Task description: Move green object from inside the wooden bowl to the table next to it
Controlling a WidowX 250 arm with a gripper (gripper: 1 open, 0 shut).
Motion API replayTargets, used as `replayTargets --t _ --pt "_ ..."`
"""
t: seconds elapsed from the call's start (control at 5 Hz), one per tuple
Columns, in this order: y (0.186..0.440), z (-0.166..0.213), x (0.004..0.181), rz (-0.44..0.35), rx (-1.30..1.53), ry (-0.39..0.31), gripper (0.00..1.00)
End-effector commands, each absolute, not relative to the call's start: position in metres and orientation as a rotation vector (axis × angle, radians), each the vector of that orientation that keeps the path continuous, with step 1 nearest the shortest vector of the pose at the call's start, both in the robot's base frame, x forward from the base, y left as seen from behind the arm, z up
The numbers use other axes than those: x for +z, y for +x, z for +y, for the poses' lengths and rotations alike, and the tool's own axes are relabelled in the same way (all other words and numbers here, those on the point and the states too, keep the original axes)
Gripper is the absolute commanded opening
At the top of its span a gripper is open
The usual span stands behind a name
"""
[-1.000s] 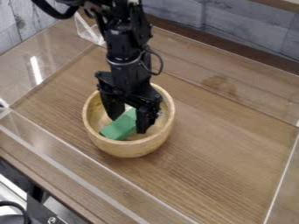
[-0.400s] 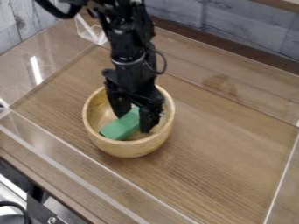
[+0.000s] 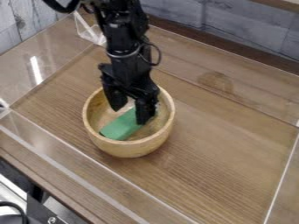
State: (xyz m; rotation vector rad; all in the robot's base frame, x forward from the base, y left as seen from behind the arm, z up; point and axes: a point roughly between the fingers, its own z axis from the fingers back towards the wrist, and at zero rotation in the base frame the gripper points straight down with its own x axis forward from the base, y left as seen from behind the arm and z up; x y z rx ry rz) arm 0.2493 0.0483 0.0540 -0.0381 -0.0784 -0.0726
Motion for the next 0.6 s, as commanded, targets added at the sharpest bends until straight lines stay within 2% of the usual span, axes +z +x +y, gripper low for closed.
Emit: replayTargets --t 0.0,0.4 --pt "0.262 0.058 0.062 -0.118 -0.065 -0.024 1.00" --pt "0.256 0.052 0.039 -0.120 -0.056 -0.029 1.00"
